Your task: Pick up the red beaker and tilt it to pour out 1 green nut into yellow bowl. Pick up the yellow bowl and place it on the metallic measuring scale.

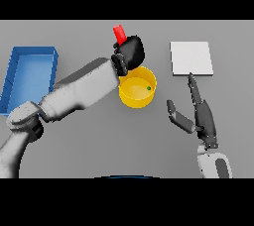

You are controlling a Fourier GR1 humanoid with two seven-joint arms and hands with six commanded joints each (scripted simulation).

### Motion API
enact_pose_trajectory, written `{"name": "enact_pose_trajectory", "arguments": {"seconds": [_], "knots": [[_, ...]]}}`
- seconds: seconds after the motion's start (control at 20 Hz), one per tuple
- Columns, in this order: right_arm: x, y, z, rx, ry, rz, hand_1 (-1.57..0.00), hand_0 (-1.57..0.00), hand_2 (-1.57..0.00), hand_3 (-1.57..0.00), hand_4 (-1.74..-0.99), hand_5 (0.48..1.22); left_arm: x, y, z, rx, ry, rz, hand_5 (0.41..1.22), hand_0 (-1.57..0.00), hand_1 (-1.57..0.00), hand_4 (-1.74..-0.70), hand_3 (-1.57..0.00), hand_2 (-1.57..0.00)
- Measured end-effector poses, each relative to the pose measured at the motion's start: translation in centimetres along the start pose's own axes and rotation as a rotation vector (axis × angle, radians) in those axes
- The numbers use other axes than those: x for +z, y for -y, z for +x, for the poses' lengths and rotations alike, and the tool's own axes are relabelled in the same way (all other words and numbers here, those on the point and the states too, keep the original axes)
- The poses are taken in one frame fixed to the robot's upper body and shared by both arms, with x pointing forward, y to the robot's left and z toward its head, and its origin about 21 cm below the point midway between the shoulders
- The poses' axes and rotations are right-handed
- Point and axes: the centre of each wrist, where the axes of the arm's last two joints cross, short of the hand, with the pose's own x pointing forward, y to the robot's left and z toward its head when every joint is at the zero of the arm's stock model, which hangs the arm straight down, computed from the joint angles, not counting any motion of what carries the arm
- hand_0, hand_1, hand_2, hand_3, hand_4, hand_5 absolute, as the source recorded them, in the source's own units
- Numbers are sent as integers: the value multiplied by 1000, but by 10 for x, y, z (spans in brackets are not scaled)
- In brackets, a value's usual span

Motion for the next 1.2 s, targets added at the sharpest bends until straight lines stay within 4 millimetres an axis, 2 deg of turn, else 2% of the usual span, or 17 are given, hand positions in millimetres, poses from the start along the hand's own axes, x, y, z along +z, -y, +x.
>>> {"name": "enact_pose_trajectory", "arguments": {"seconds": [0.05, 0.1, 0.2, 0.35, 0.45, 0.5, 0.65, 0.75, 0.8, 0.85, 1.0, 1.1, 1.2], "knots": [[0, 1, -2, -3, 7, 6, 1, 1, 1, 1, -1077, 676, 0, 3, 0, -35, 9, -10, 1221, -1571, -1571, -1733, -1571, -1571], [1, -2, -6, 8, -10, 13, 1, 1, 1, 1, -1073, 675, 0, -2, 1, -76, 16, -2, 1221, -1571, -1571, -1733, -1571, -1571], [0, 0, -1, 12, 16, -3, 1, 1, 1, 1, -1061, 671, -4, -12, -1, -160, 47, -28, 1221, -1571, -1571, -1732, -1571, -1571], [2, 1, -1, 13, 22, 6, 1, 1, 1, 1, -1047, 681, -8, -26, 7, -249, 53, -55, 1221, -1571, -1571, -1728, -1571, -1571], [-1, -1, 0, 21, 18, 1, 1, 1, 1, 1, -1035, 685, -8, -32, -3, -277, 37, -55, 1221, -1571, -1571, -1728, -1571, -1571], [0, 2, -1, 16, 16, -1, 1, 1, 1, 1, -1027, 686, -7, -30, -9, -278, 45, -76, 1221, -1571, -1571, -1729, -1571, -1571], [1, -3, 0, 9, 28, 9, 1, 1, 1, 1, -1030, 683, -4, -46, -36, -236, 1, -11, 1221, -1571, -1571, -1725, -1571, -1571], [1, 0, -1, 33, 17, 6, 1, 1, 1, 1, -1023, 682, 1, -51, -64, -213, -50, -20, 1221, -1571, -1571, -1728, -1571, -1571], [0, 0, 1, 41, 24, 2, 1, 1, 1, 1, -1024, 681, 5, -58, -79, -170, -69, -11, 1221, -1571, -1571, -1731, -1263, -1571], [0, 1, 0, 42, 19, -4, 1, 1, 1, 1, -1028, 680, 11, -56, -100, -121, -127, -14, 1221, -1571, -1571, -1733, -1023, -1571], [1, -1, 1, 15, 8, -6, 1, 1, 1, 1, -1001, 683, 27, -47, -143, 34, -186, 12, 1221, -1571, -1571, -1729, -1290, -1571], [2, 1, -1, 28, 30, 9, 1, 1, 1, 1, -996, 675, 37, -42, -170, 216, -302, 3, 1221, -1571, -1571, -1733, -1391, -1571], [-2, 1, -3, 27, 19, -2, 1, 1, 1, 1, -999, 665, 53, -26, -197, 410, -405, 18, 1221, -1571, -1571, -1736, -1431, -1571]]}}
